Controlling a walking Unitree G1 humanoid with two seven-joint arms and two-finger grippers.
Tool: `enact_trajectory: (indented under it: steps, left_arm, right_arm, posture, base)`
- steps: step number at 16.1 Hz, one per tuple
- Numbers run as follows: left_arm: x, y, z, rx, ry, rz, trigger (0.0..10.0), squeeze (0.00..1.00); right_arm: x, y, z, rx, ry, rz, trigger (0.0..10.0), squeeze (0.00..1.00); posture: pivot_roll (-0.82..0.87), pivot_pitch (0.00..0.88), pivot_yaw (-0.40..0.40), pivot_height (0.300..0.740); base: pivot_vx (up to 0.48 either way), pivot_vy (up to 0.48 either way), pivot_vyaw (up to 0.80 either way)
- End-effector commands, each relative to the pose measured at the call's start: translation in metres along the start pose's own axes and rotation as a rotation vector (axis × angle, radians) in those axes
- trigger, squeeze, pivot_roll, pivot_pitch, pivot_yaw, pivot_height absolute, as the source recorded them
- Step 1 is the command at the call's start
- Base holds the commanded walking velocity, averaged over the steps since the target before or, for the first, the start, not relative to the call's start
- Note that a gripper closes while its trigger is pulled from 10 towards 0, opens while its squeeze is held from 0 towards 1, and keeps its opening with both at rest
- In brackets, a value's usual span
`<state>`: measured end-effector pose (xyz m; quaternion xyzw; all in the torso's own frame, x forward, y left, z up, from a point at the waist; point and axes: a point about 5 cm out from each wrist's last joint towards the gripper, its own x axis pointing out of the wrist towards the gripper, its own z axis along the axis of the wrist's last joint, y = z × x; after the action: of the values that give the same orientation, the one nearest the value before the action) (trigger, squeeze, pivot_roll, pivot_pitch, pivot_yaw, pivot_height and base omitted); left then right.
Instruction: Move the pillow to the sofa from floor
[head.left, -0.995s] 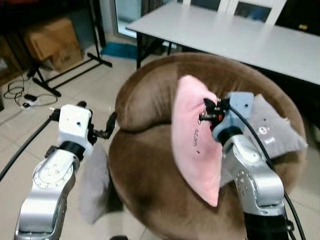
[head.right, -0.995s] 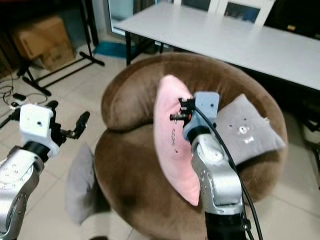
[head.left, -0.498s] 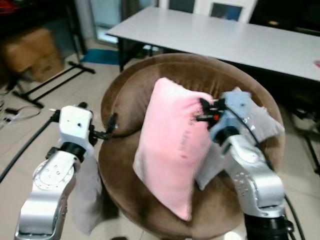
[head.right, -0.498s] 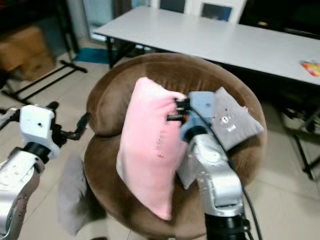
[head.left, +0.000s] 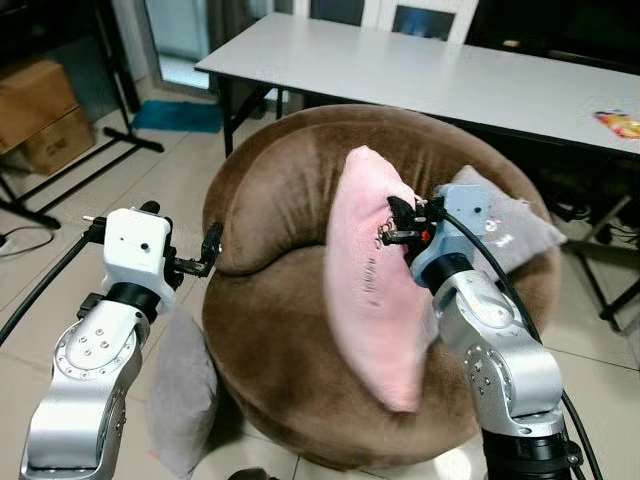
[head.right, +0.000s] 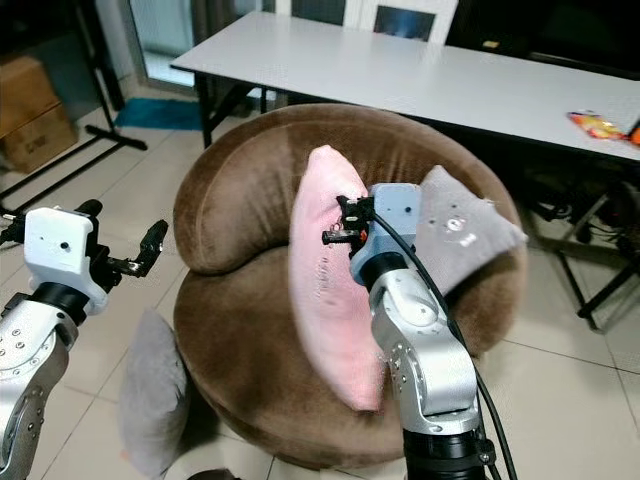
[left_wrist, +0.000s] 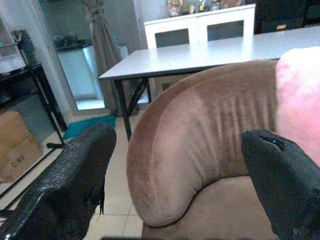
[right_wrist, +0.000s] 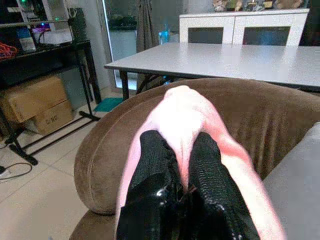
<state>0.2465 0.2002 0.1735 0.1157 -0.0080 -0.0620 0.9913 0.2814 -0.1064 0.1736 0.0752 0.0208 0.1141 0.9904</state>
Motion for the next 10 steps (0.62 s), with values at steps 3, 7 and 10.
enact_trajectory:
  steps: [3, 7, 10]
  left_arm:
    - [0.0002, -0.0022, 0.0041, 0.0, -0.02, -0.015, 10.0, 0.0]
    - [0.0003, -0.0027, 0.0046, -0.003, -0.023, -0.023, 10.0, 0.0]
    - [-0.0002, -0.0023, 0.0049, -0.002, -0.025, -0.025, 10.0, 0.0]
  right_arm:
    - [-0.0013, 0.0011, 0.0091, 0.013, -0.042, 0.017, 10.0, 0.0]
    - [-0.001, 0.0013, 0.0083, 0.021, -0.035, 0.018, 10.0, 0.0]
    - [-0.0008, 0.0026, 0.008, 0.022, -0.034, 0.027, 10.0, 0.0]
  posture:
    - [0.07, 0.0, -0.044, 0.74]
    - [0.07, 0.0, -0.044, 0.74]
    - [0.07, 0.0, -0.046, 0.74]
  base:
    - [0.314, 0.0, 0.0]
    - [0.33, 0.0, 0.0]
    - [0.334, 0.0, -0.53]
